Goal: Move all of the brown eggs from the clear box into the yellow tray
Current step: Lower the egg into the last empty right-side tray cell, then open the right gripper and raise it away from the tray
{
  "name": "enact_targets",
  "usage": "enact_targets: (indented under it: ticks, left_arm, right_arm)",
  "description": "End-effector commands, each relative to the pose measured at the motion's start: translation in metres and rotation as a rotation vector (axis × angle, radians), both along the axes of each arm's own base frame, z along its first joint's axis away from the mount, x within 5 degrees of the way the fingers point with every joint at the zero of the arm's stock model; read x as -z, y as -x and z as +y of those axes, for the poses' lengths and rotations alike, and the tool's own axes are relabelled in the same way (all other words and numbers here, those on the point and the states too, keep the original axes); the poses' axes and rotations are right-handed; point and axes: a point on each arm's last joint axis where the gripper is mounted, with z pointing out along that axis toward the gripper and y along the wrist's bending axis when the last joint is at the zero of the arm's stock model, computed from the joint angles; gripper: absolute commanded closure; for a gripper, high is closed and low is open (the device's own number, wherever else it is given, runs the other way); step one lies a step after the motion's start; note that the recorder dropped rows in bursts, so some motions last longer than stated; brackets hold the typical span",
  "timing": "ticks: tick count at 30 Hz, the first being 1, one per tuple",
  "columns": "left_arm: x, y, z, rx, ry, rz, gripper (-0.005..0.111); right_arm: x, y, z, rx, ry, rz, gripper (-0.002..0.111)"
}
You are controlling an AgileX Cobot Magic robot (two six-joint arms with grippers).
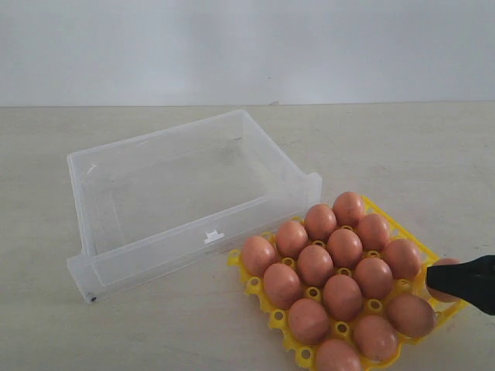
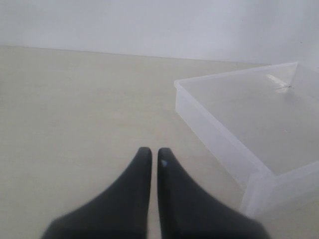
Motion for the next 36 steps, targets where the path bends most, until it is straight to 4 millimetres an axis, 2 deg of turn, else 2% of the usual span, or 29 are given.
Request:
enact_targets:
  ticks: [1, 5, 10, 13, 25, 31, 36]
  left_arm:
    - [0.0003, 0.0001, 0.0001, -0.003, 0.004, -0.006, 0.103]
    - [0.0003, 0.0001, 0.0001, -0.003, 0.004, -0.006, 0.103]
    - [0.0003, 0.0001, 0.0001, -0.003, 0.004, -0.006, 0.103]
    - [0.0003, 0.0001, 0.0001, -0.003, 0.004, -0.006, 0.103]
    - [0.0003, 0.0001, 0.0001, -0.003, 0.004, -0.006, 0.103]
    - [0.0003, 0.0001, 0.0001, -0.003, 0.004, -0.006, 0.103]
    - [0.0003, 0.0001, 0.0001, -0.003, 0.004, -0.006, 0.103]
  right_arm:
    - [-0.0012, -0.0017, 0.0, 0.011, -0.013, -0.019, 0.108]
    - [-0.0025, -0.0019, 0.0011, 0.004, -0.027, -0.029, 0.1]
    - [-0.0032, -0.002, 0.0018, 0.001, -0.035, -0.035, 0.074]
    - [-0.0032, -0.002, 0.0018, 0.001, -0.035, -0.035, 0.066]
    - [-0.0036, -0.0002, 0.0043, -0.03, -0.051, -0.028, 0.063]
    - [-0.0036, -0.0001, 0.0044, -0.026, -0.056, -0.023, 0.042]
    - [-0.0038, -0.0004, 0.0042, -0.02, -0.06, -0.023, 0.042]
